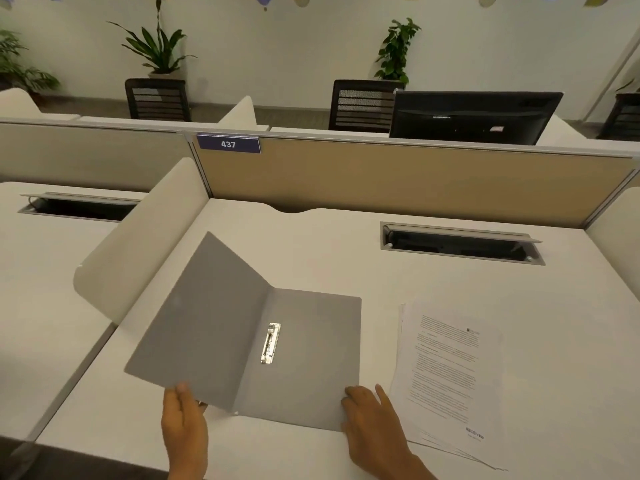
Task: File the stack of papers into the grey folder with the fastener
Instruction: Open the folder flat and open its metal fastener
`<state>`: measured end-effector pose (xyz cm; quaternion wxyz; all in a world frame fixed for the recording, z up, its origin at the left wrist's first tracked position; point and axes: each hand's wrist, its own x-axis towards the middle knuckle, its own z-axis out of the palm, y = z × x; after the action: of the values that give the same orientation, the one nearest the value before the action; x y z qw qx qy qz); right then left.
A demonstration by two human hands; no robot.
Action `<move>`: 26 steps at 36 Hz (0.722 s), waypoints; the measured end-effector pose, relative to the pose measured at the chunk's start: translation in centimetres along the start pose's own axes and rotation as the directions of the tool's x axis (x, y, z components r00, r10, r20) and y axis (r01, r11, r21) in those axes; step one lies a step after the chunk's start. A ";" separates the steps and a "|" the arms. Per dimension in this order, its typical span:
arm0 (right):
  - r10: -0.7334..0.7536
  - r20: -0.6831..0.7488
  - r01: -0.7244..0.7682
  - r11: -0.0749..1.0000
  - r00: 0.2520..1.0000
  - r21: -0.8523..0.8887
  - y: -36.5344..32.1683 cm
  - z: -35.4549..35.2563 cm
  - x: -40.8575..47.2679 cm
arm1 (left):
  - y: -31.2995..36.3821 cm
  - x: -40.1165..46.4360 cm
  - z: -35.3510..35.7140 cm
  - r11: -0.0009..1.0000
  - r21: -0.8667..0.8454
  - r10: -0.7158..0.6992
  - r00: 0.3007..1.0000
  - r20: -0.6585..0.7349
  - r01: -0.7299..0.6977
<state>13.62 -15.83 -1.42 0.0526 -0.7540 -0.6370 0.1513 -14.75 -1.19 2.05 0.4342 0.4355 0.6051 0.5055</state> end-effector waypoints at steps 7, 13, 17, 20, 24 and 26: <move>0.026 0.009 -0.026 1.000 1.000 -0.011 -0.8 -0.7 -0.2 | -0.8 2.6 -1.3 0.989 -0.025 -0.147 0.985 -0.094 0.146; 0.041 -0.019 -0.041 0.999 0.999 0.012 -1.7 -1.4 -0.1 | -1.4 4.5 -2.6 0.956 -0.073 -0.293 0.946 -0.139 0.285; 0.071 0.011 -0.070 0.997 0.997 -0.011 -2.1 -1.7 0.0 | -1.3 5.2 -3.0 0.950 -0.061 -0.313 0.937 -0.157 0.307; 0.091 -0.009 -0.091 0.995 0.996 -0.044 -2.4 -1.9 -0.1 | -1.7 5.9 -3.2 0.947 -0.050 -0.320 0.931 -0.174 0.316; 0.101 -0.044 -0.102 0.995 0.994 -0.015 -3.0 -2.3 -0.2 | -3.0 7.1 -3.6 0.942 0.134 -0.272 0.934 -0.231 0.307; 0.094 -0.079 -0.095 0.995 0.992 -0.014 -3.1 -2.2 -0.1 | -3.2 7.2 -3.5 0.896 0.298 -0.256 0.931 -0.260 0.329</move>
<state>11.30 -15.13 1.53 0.0639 -0.7892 -0.5993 0.1183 -20.20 4.60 -1.38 0.3572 0.3498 0.7843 0.3672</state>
